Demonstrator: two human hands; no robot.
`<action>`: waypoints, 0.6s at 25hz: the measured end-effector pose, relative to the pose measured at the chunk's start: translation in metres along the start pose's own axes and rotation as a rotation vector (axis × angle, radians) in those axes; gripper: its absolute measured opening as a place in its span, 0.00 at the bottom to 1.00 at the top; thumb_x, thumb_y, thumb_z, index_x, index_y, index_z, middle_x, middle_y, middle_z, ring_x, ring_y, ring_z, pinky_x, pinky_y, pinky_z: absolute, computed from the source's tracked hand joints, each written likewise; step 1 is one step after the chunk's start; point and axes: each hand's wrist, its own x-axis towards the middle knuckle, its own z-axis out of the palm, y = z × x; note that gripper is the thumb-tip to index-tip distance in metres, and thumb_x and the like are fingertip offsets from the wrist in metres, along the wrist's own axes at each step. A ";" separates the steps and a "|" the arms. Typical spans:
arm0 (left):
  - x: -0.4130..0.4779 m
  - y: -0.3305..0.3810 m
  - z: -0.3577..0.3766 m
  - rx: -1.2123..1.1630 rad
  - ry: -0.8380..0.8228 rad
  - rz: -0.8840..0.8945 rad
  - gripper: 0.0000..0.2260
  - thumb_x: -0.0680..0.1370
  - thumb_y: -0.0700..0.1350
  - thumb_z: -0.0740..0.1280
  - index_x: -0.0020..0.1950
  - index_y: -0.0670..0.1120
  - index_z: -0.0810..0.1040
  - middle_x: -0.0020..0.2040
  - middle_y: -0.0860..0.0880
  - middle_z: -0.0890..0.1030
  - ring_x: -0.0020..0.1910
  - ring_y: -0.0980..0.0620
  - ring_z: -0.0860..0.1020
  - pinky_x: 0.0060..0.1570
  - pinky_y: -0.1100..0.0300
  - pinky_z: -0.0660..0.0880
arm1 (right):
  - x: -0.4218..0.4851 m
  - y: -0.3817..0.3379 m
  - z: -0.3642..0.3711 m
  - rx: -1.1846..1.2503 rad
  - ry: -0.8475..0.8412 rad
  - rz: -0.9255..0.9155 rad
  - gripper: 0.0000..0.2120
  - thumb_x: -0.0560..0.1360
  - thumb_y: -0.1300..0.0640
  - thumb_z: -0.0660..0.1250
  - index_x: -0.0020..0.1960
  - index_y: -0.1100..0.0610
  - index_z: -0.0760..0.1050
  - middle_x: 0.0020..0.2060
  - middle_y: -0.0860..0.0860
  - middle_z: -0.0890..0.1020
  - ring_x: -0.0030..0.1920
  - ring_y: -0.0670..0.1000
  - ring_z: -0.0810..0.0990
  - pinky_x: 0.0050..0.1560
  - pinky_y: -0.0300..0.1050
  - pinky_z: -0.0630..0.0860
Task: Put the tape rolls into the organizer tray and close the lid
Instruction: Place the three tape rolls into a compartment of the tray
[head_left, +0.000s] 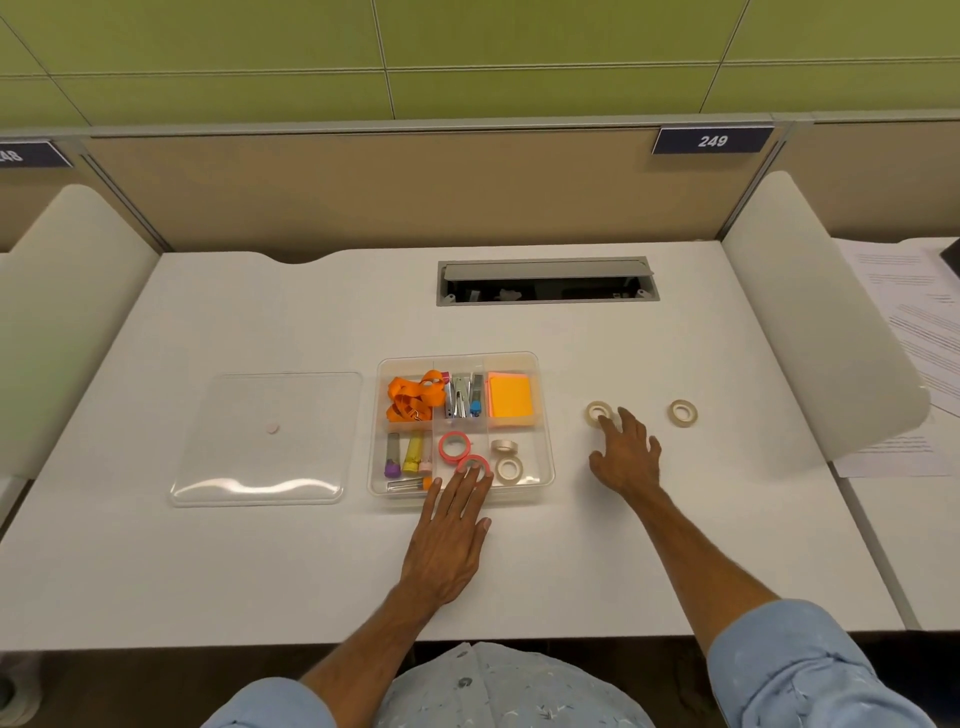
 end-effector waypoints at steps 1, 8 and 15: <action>0.000 0.000 0.000 0.001 0.000 -0.001 0.27 0.90 0.53 0.51 0.89 0.48 0.52 0.89 0.48 0.53 0.88 0.49 0.50 0.86 0.41 0.49 | -0.001 0.000 0.002 -0.013 0.011 0.002 0.32 0.76 0.54 0.67 0.79 0.53 0.64 0.81 0.55 0.60 0.80 0.57 0.59 0.77 0.64 0.57; 0.000 0.000 0.001 0.004 -0.013 -0.013 0.27 0.90 0.54 0.50 0.89 0.49 0.51 0.89 0.49 0.52 0.88 0.49 0.49 0.86 0.42 0.47 | -0.008 0.003 0.012 0.033 0.176 -0.036 0.21 0.71 0.64 0.71 0.64 0.56 0.78 0.70 0.57 0.75 0.69 0.60 0.74 0.64 0.61 0.72; 0.000 0.003 0.001 0.011 0.014 -0.009 0.28 0.90 0.53 0.53 0.89 0.49 0.53 0.89 0.48 0.54 0.88 0.49 0.51 0.86 0.43 0.46 | -0.023 -0.002 0.014 0.031 0.220 -0.056 0.09 0.73 0.56 0.74 0.53 0.55 0.80 0.54 0.52 0.82 0.54 0.57 0.80 0.51 0.54 0.72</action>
